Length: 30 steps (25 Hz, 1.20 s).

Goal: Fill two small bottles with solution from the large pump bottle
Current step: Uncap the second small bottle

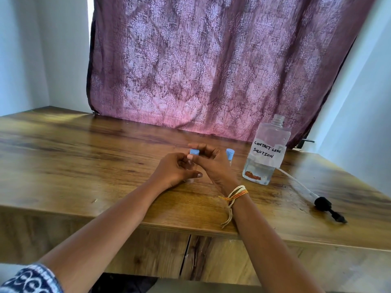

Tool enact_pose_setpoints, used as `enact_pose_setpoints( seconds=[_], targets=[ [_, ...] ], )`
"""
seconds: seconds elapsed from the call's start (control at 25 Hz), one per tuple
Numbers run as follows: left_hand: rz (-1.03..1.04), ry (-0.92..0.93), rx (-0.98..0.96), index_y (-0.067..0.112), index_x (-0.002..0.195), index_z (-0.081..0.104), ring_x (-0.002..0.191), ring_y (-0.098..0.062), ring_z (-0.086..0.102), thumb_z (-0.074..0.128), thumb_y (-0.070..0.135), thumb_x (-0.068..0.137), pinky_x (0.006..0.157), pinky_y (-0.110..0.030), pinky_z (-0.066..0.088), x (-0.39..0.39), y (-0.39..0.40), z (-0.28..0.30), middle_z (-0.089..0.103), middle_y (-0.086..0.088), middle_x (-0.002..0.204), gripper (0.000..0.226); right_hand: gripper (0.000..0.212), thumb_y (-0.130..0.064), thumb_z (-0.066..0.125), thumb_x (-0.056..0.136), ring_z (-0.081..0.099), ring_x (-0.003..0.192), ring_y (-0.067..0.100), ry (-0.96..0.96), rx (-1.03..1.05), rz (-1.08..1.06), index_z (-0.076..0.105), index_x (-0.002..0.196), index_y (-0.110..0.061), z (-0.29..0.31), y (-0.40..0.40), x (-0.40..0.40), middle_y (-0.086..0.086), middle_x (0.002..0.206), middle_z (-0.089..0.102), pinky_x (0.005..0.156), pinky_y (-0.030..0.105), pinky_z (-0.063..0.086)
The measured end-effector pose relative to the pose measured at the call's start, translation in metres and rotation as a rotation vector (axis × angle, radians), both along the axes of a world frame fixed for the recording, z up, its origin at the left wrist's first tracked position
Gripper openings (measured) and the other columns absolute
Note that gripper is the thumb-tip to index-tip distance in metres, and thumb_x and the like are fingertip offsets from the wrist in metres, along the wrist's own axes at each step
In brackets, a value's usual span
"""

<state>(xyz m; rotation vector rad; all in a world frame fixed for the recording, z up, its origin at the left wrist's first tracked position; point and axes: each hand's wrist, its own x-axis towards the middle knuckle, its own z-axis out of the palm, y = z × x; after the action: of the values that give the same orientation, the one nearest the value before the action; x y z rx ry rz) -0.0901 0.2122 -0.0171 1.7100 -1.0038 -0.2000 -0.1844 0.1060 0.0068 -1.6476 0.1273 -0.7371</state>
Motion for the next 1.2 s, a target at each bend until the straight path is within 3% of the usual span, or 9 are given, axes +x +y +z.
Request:
enact_pose_setpoints(
  seconds=[0.16,0.28,0.44,0.52,0.64,0.72,0.84,1.0,1.2],
  targets=[
    [0.011,0.020,0.000,0.003,0.088,0.068,0.082,-0.028,0.070,0.088,0.022,0.061,0.076,-0.039,0.054,0.002,-0.001,-0.001,0.073,-0.015,0.087,0.039,0.027,0.012,0.058,0.086,0.067,0.097,0.020,-0.040,0.046,0.064,0.061,0.112,0.010,0.003,0.003,-0.001,0.018,0.107,0.068,0.090,0.030,0.054],
    [0.008,0.021,0.005,0.005,0.088,0.067,0.075,-0.022,0.066,0.088,0.024,0.061,0.073,-0.036,0.052,0.003,-0.002,-0.002,0.071,-0.011,0.084,0.040,0.028,0.012,0.049,0.091,0.063,0.106,0.029,-0.059,0.143,0.134,0.058,0.117,0.009,0.006,0.003,-0.005,0.021,0.112,0.065,0.095,0.036,0.052],
    [0.014,0.013,0.007,0.006,0.081,0.066,0.069,-0.015,0.059,0.089,0.025,0.059,0.067,-0.030,0.046,0.004,-0.003,-0.003,0.067,-0.007,0.078,0.037,0.030,0.008,0.047,0.094,0.066,0.094,0.026,-0.125,0.258,0.064,0.051,0.124,0.006,0.007,0.004,-0.002,0.018,0.109,0.062,0.086,0.032,0.055],
    [0.008,0.013,0.003,0.008,0.079,0.064,0.067,-0.014,0.058,0.090,0.024,0.059,0.067,-0.030,0.047,0.005,-0.003,-0.003,0.066,-0.006,0.075,0.036,0.021,0.001,0.061,0.090,0.068,0.085,0.024,-0.078,0.135,-0.177,0.058,0.110,-0.002,0.006,0.002,-0.001,0.018,0.104,0.064,0.081,0.034,0.057],
    [0.001,0.019,-0.003,0.010,0.077,0.062,0.067,-0.015,0.060,0.090,0.026,0.057,0.069,-0.035,0.051,0.005,-0.004,-0.004,0.068,-0.007,0.076,0.038,0.011,-0.012,0.073,0.083,0.069,0.080,0.019,0.011,-0.236,-0.508,0.069,0.092,-0.009,-0.001,-0.003,-0.002,0.007,0.089,0.073,0.077,0.033,0.057],
    [0.002,-0.008,0.014,0.014,0.079,0.062,0.068,-0.013,0.063,0.090,0.030,0.056,0.069,-0.034,0.052,0.005,-0.003,-0.004,0.070,-0.003,0.078,0.040,0.009,-0.015,0.068,0.086,0.065,0.079,0.011,0.090,-0.510,-0.582,0.073,0.093,-0.015,-0.005,-0.004,-0.002,-0.001,0.089,0.073,0.078,0.032,0.055],
    [-0.019,-0.036,0.022,0.022,0.085,0.063,0.069,-0.010,0.064,0.090,0.025,0.057,0.070,-0.032,0.054,0.007,-0.001,-0.004,0.070,0.003,0.081,0.038,0.023,-0.008,0.057,0.088,0.061,0.101,0.020,0.309,-0.791,-0.538,0.072,0.105,-0.016,-0.008,-0.006,0.002,0.006,0.110,0.066,0.092,0.040,0.049],
    [-0.059,-0.010,0.023,0.014,0.100,0.066,0.082,-0.019,0.069,0.081,0.011,0.065,0.083,-0.040,0.057,0.009,0.003,-0.005,0.073,-0.005,0.091,0.037,0.032,-0.005,0.057,0.083,0.061,0.104,0.024,0.512,-0.885,-0.443,0.066,0.110,-0.020,-0.010,-0.004,0.000,0.004,0.109,0.068,0.090,0.045,0.049],
    [-0.073,-0.032,0.036,0.018,0.094,0.067,0.082,-0.012,0.068,0.077,0.007,0.072,0.085,-0.034,0.057,0.008,0.004,-0.003,0.072,-0.004,0.095,0.027,0.046,-0.006,0.056,0.084,0.057,0.114,0.026,0.550,-0.882,-0.500,0.055,0.128,-0.021,-0.010,0.000,0.000,0.007,0.119,0.064,0.101,0.051,0.041]
  ],
)
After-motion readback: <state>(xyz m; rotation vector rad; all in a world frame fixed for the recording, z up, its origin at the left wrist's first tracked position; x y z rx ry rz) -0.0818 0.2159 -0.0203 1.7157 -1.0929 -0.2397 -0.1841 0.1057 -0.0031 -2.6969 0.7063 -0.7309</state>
